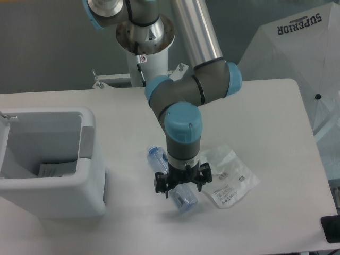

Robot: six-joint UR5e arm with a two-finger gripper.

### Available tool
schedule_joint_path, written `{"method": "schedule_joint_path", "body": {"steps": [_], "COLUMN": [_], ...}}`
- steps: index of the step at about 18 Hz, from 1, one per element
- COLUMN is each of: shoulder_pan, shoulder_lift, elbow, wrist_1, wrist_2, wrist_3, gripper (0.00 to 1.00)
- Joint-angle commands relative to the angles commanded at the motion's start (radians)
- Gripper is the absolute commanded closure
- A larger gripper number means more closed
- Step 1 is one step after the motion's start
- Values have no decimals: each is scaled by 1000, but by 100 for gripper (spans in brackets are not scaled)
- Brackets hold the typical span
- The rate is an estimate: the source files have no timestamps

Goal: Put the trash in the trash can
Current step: 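Lower the open gripper over the clear plastic water bottle, then close the gripper around the bottle's middle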

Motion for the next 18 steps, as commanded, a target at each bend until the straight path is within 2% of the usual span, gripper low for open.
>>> {"method": "schedule_joint_path", "body": {"steps": [8, 18], "shoulder_pan": [-5, -14], "shoulder_lift": [-55, -89], "elbow": [61, 74], "wrist_1": [2, 3], "wrist_2": [26, 63], "wrist_3": [-41, -75], "gripper": [0, 0]}}
